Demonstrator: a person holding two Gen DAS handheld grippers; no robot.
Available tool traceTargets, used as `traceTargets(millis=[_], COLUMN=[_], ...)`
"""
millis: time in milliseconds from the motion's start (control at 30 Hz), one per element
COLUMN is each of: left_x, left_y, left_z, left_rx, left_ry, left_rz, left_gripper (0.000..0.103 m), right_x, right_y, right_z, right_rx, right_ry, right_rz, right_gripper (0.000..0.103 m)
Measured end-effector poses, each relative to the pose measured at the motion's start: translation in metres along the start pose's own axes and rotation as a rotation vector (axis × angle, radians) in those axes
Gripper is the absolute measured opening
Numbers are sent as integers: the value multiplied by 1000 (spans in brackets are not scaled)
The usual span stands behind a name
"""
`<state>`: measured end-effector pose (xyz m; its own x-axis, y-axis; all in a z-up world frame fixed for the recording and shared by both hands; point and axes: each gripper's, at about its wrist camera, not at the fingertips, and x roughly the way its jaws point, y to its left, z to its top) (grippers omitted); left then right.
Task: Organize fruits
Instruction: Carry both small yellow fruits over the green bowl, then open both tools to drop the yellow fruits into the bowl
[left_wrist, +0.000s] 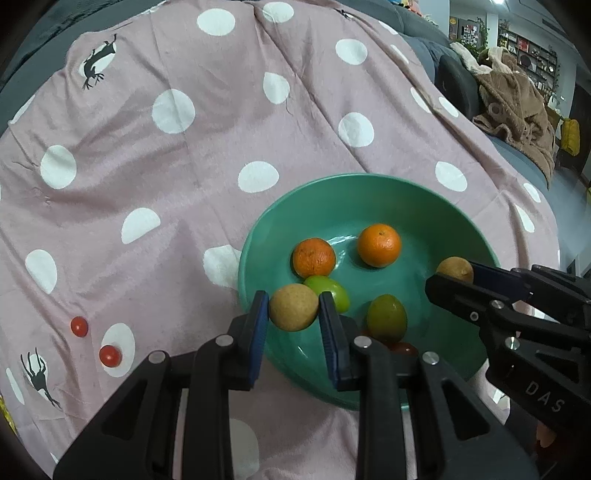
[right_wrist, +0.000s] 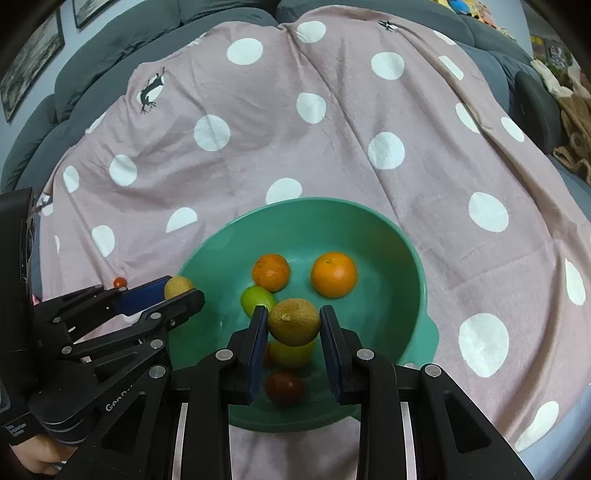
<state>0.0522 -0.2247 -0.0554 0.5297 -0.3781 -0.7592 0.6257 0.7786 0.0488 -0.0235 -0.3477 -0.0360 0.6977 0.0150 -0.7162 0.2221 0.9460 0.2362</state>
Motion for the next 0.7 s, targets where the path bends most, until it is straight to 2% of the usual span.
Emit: traceTargets(millis=[700], left_x=[23], left_y=[-8], left_z=[5], left_rx=[55], left_ry=[64], left_rz=[16], left_gripper=[28], right_x=[18], right_y=[-5], right_z=[2], right_rx=[10], right_ry=[44], right_rz=[-20], right_gripper=[30])
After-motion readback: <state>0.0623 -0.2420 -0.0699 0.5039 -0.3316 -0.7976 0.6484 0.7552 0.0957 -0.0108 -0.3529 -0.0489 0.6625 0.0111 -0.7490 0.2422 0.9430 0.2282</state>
